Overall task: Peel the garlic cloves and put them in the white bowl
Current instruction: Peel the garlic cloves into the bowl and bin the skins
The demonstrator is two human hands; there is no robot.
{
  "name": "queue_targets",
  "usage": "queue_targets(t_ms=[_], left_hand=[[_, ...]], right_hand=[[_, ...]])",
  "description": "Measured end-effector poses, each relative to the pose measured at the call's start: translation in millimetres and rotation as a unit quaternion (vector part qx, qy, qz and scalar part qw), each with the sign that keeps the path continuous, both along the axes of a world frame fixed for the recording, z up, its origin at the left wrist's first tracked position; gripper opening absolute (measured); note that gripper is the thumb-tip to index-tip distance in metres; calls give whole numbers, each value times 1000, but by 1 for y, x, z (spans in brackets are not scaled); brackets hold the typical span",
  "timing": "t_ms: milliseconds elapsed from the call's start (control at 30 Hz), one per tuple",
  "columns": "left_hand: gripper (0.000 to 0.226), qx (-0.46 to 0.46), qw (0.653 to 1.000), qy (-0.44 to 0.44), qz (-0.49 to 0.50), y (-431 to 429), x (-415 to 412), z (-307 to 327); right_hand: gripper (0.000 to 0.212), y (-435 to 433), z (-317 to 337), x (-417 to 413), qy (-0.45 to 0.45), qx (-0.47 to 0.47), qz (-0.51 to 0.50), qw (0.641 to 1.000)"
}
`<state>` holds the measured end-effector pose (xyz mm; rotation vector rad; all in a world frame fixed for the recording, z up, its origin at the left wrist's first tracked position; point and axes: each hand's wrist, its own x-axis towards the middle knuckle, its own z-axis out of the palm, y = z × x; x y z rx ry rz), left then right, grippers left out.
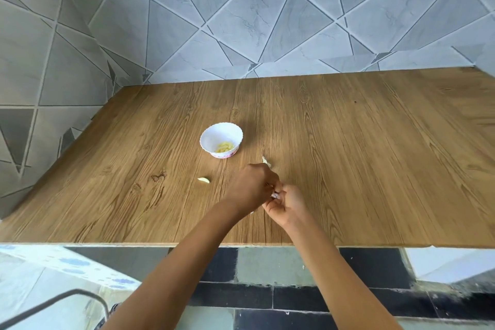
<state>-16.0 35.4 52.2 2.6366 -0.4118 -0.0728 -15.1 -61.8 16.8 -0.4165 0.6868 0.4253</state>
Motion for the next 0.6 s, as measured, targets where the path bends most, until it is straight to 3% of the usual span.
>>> queue_targets(t_ms=[400,600], left_hand=[[25,18,999,-10,-31,1,1,-5],[21,-83,996,-31,8,16,3,1]], right_hand=[[27,-2,3,-4,-15,-21,-4,1000],[30,-5,8,-8,-26,37,-9,999]])
